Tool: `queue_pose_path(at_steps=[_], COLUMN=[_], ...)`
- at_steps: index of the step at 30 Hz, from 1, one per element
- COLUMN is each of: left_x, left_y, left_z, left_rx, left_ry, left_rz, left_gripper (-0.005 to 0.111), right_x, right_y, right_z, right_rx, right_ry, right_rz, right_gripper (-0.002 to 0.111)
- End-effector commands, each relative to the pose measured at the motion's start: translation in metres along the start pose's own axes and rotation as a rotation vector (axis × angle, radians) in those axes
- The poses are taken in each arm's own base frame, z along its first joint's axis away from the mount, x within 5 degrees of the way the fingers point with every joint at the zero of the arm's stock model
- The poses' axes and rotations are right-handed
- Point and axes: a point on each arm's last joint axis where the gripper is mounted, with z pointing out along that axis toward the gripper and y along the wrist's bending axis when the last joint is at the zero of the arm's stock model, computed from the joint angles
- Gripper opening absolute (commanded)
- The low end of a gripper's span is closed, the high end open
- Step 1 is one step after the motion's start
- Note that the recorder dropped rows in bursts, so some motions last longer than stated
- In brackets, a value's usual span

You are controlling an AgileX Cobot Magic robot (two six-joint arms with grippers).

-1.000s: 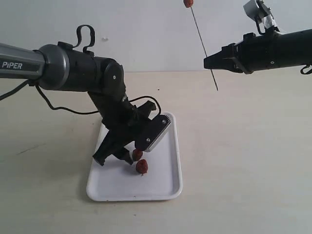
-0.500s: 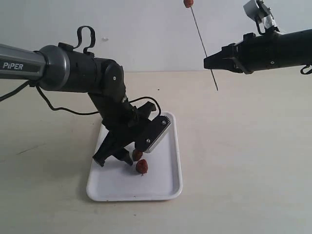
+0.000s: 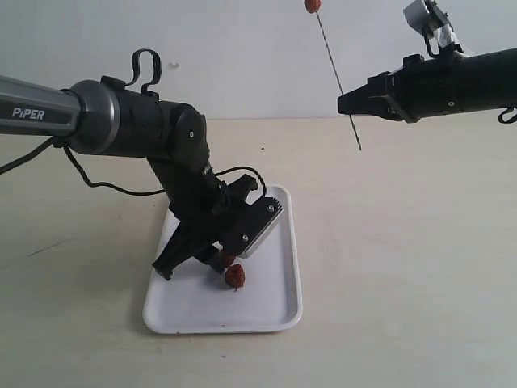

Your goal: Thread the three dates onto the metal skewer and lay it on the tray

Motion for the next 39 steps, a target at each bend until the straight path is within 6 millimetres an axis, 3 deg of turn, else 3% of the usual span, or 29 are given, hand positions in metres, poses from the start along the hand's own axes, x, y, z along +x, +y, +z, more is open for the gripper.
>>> queue_pose_path(at_steps=[1, 23, 30, 39], left_x=[-0.001, -0.001, -0.001, -0.001], left_y=[-0.002, -0.002, -0.002, 0.001], left_z=[0.003, 0.003, 0.003, -0.009], left_rx=[0.012, 0.012, 0.012, -0.017], left_ry=[0.0, -0.001, -0.001, 0.002], left_rz=[0.005, -0.003, -0.009, -0.056], left_gripper=[0.038, 0.037, 0.023, 0.023], right_x=[-0.002, -0.002, -0.002, 0.0], right_y=[0.0, 0.0, 0.0, 0.0], right_z=[-0.001, -0.001, -0.001, -0.001], right_rx=[-0.001, -0.001, -0.001, 0.001], right_ry=[-0.003, -0.002, -0.002, 0.012], right_rz=[-0.007, -0.007, -0.007, -0.019], right_gripper=[0.0, 0.0, 0.0, 0.0])
